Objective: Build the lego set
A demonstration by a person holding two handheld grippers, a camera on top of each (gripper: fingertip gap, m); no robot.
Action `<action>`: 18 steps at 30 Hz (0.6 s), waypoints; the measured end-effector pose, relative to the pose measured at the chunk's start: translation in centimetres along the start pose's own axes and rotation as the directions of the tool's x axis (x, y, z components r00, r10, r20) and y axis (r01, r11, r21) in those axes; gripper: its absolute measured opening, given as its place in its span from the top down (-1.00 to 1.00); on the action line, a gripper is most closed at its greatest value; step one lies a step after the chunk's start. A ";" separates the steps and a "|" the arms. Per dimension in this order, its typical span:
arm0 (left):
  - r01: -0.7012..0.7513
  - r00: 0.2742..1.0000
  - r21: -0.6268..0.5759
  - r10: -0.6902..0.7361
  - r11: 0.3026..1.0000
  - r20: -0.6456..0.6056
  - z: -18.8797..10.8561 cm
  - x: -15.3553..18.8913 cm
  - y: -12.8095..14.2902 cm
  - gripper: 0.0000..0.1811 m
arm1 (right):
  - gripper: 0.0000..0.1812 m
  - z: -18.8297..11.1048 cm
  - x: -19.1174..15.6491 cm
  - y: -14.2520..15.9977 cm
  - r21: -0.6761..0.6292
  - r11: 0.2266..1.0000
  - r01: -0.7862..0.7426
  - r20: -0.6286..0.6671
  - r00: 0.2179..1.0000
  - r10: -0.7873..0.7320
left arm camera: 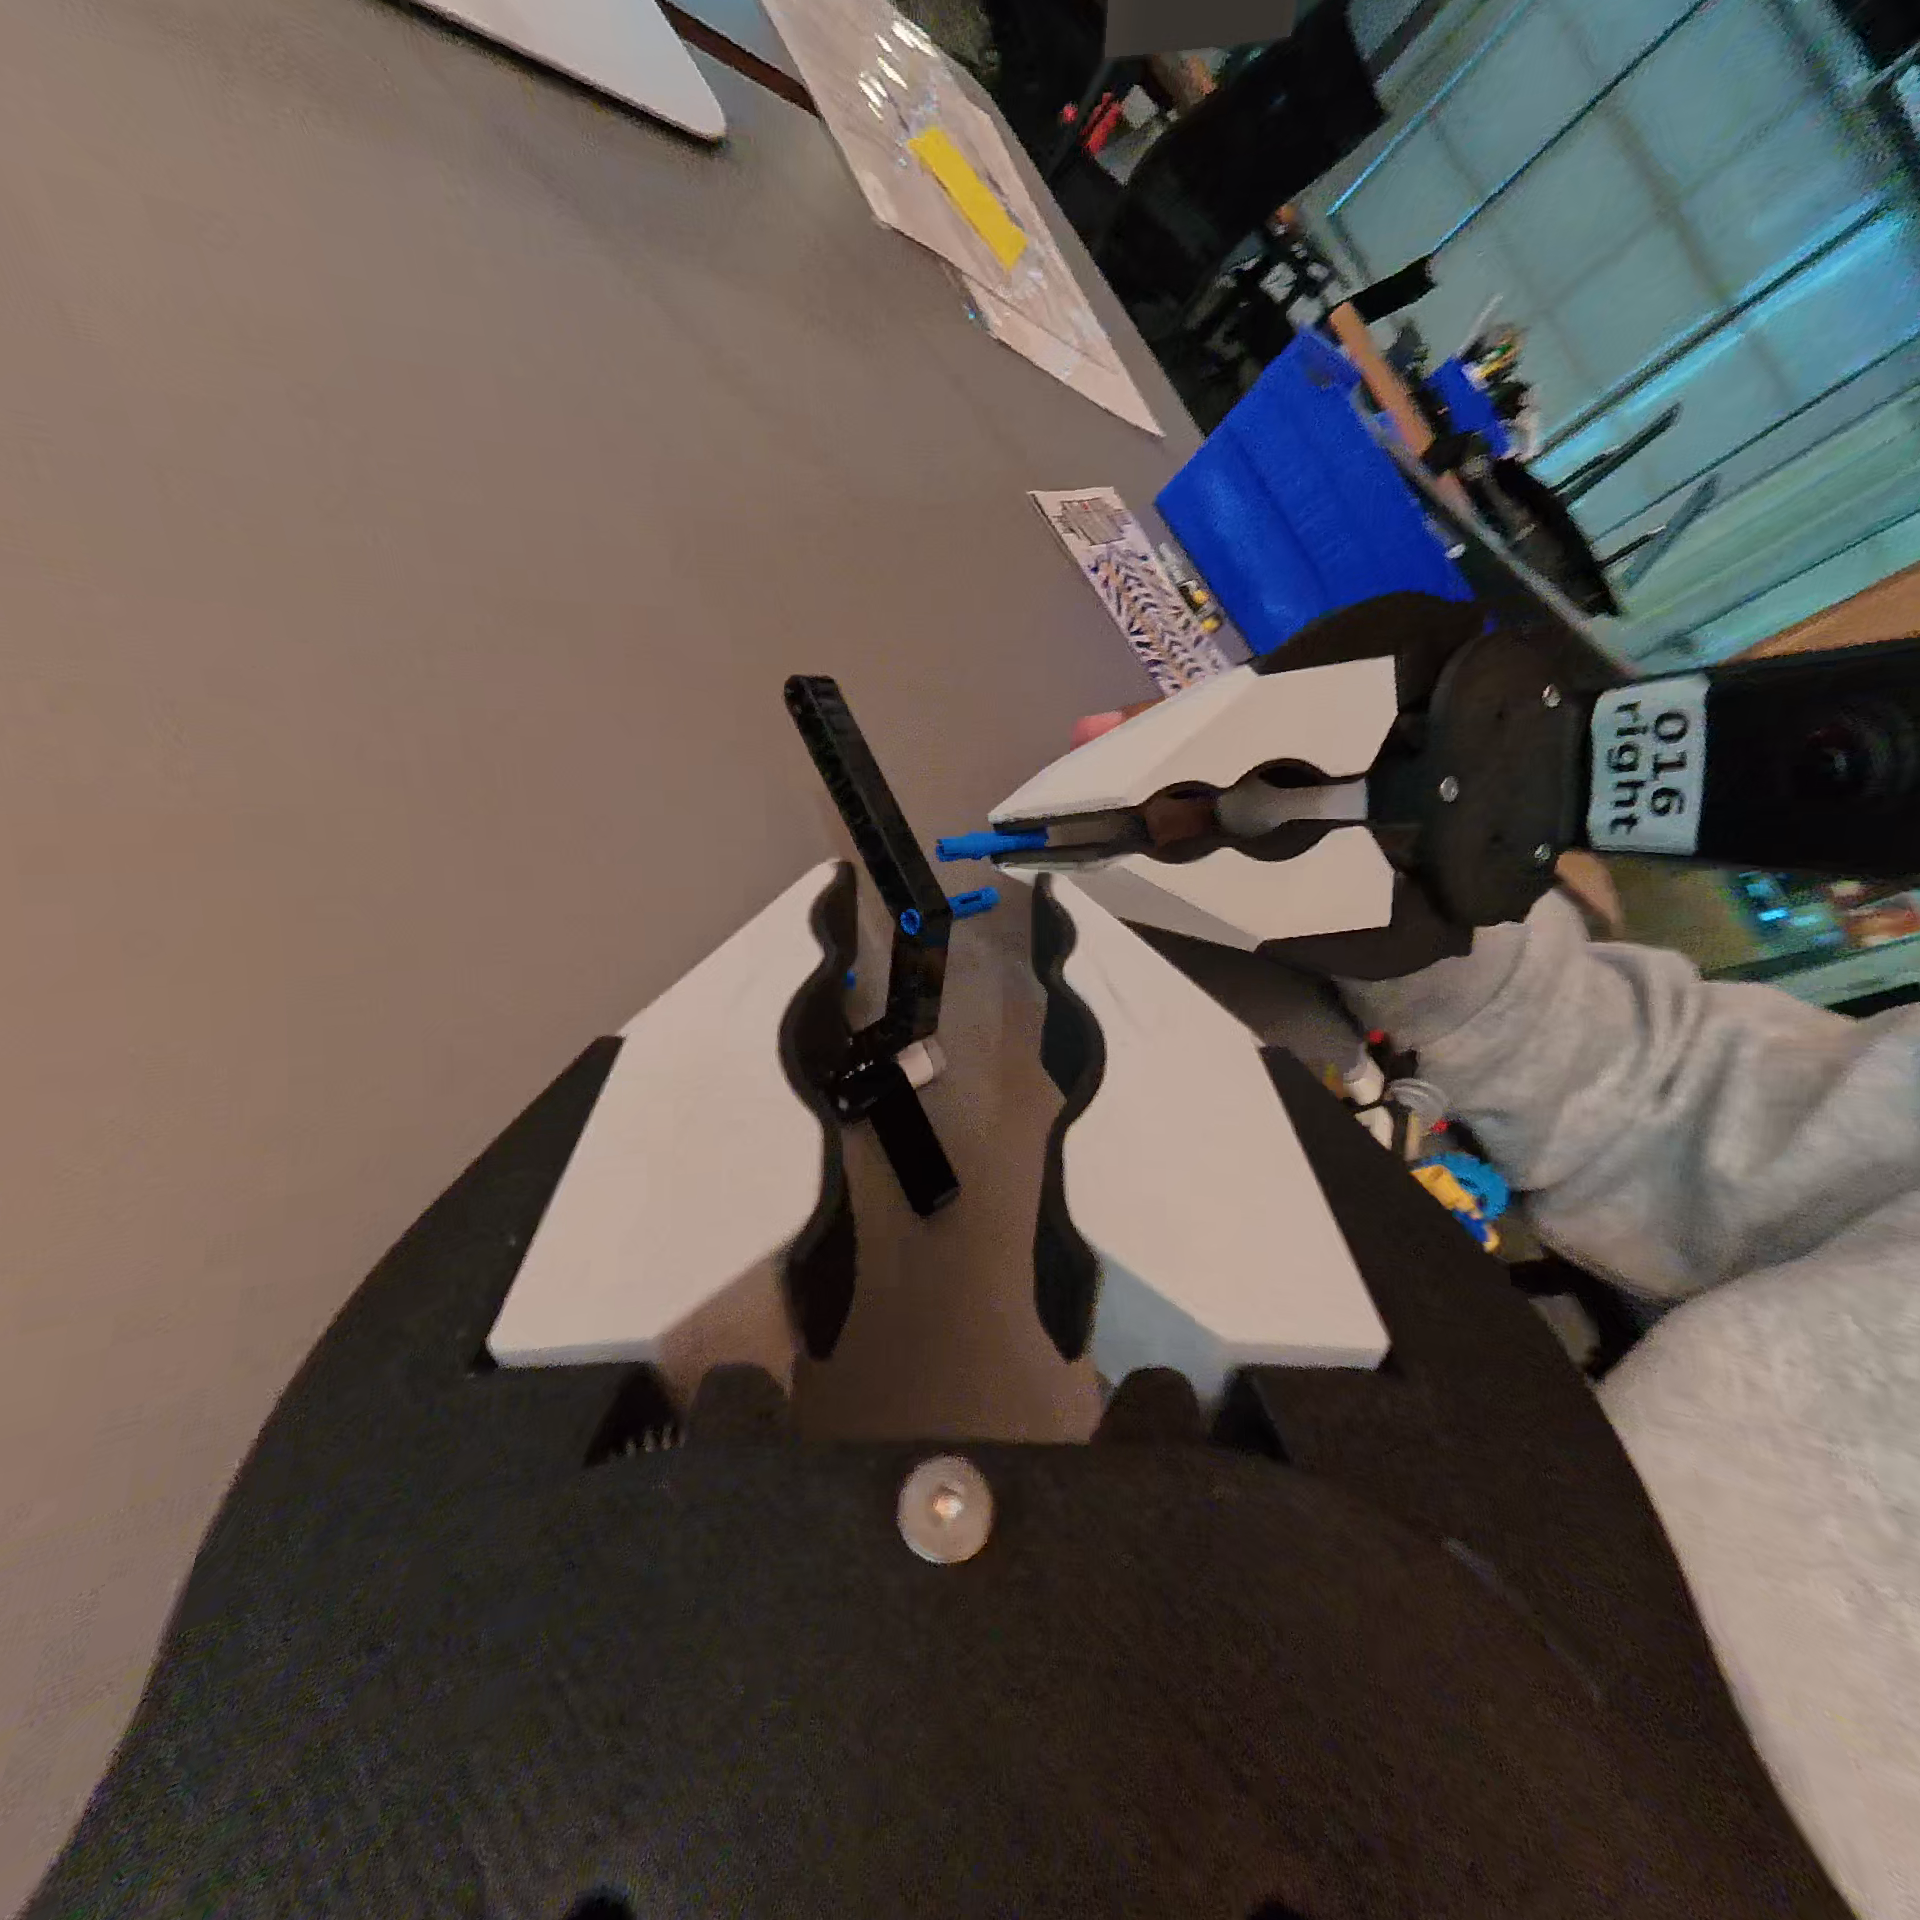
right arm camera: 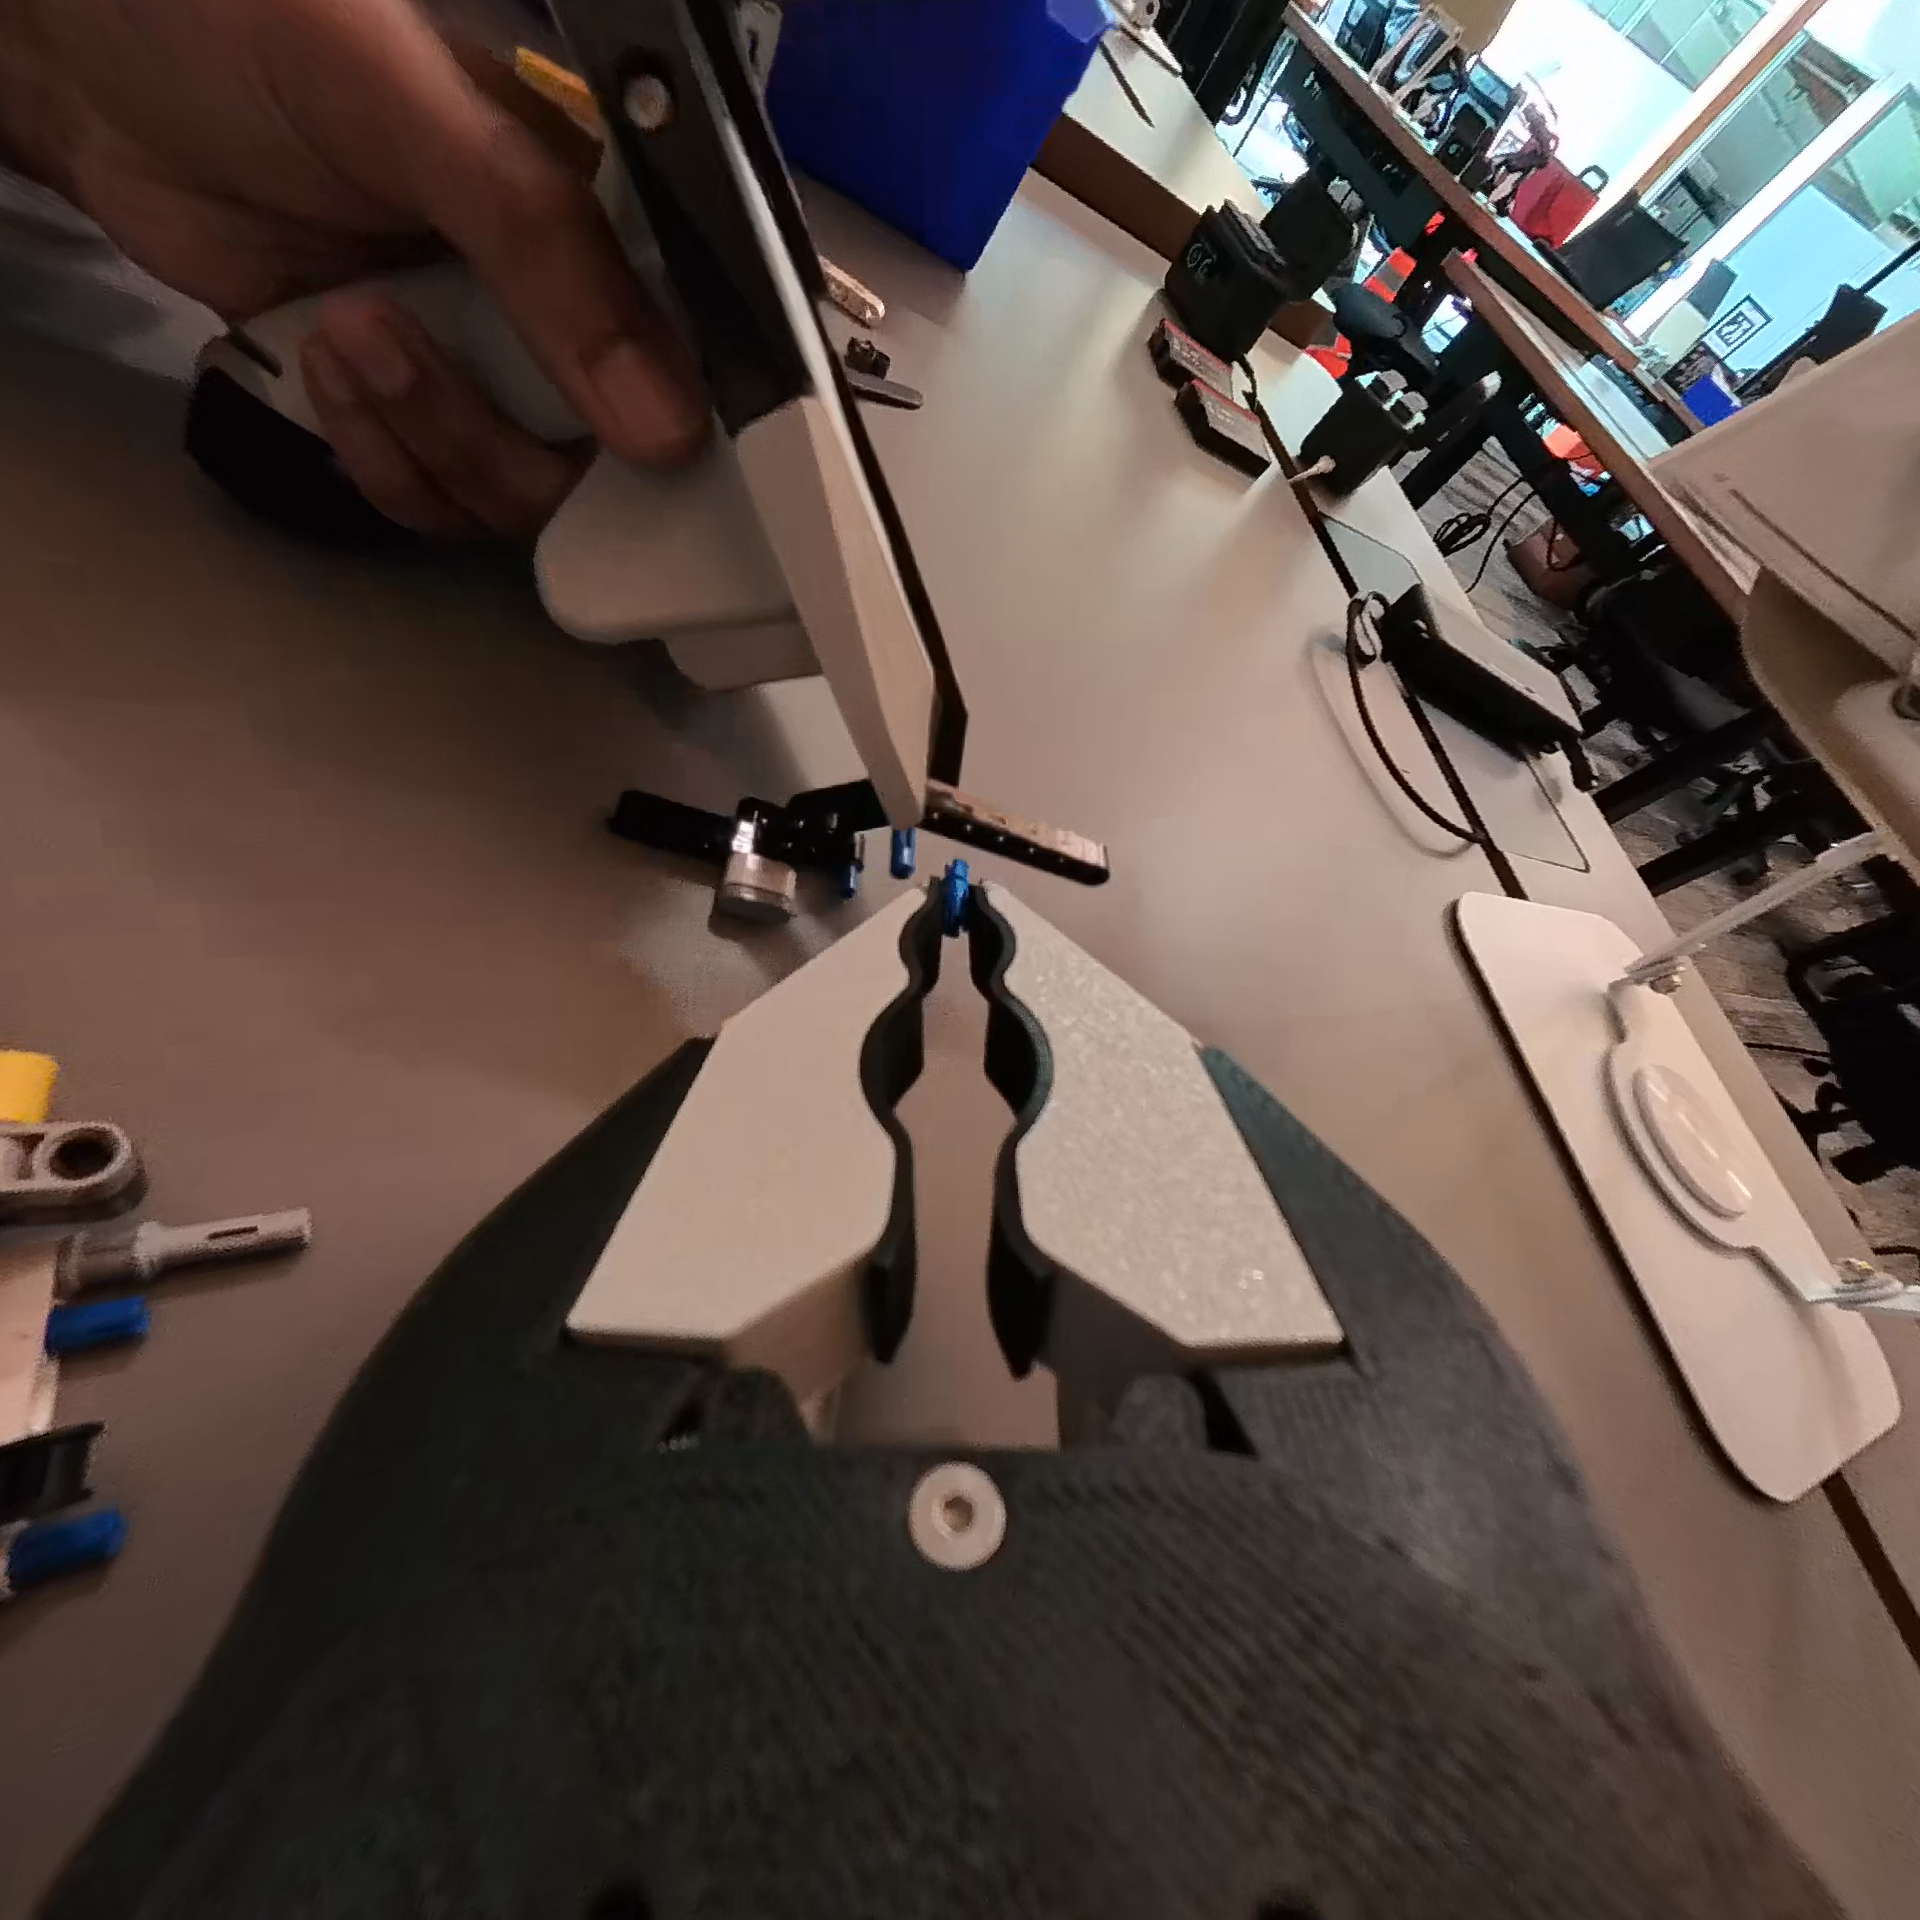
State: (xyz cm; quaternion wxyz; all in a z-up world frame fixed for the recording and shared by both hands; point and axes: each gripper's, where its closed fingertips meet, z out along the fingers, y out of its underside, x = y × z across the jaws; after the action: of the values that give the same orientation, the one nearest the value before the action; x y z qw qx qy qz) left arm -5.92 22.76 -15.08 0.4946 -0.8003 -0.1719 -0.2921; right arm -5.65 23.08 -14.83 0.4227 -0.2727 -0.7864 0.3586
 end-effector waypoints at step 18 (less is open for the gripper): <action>-0.308 0.851 -0.152 0.344 0.939 0.398 -0.4 -1.4 1.7 0.69 | 0.97 -0.2 0.3 0.0 0.005 1.000 -0.019 -0.013 1.000 0.019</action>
State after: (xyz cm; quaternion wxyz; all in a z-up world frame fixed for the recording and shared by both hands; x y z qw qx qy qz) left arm -6.17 21.68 -16.99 0.4550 -0.8813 -0.1234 -0.0323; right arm -5.65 23.34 -14.61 0.4250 -0.2812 -0.7803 0.3627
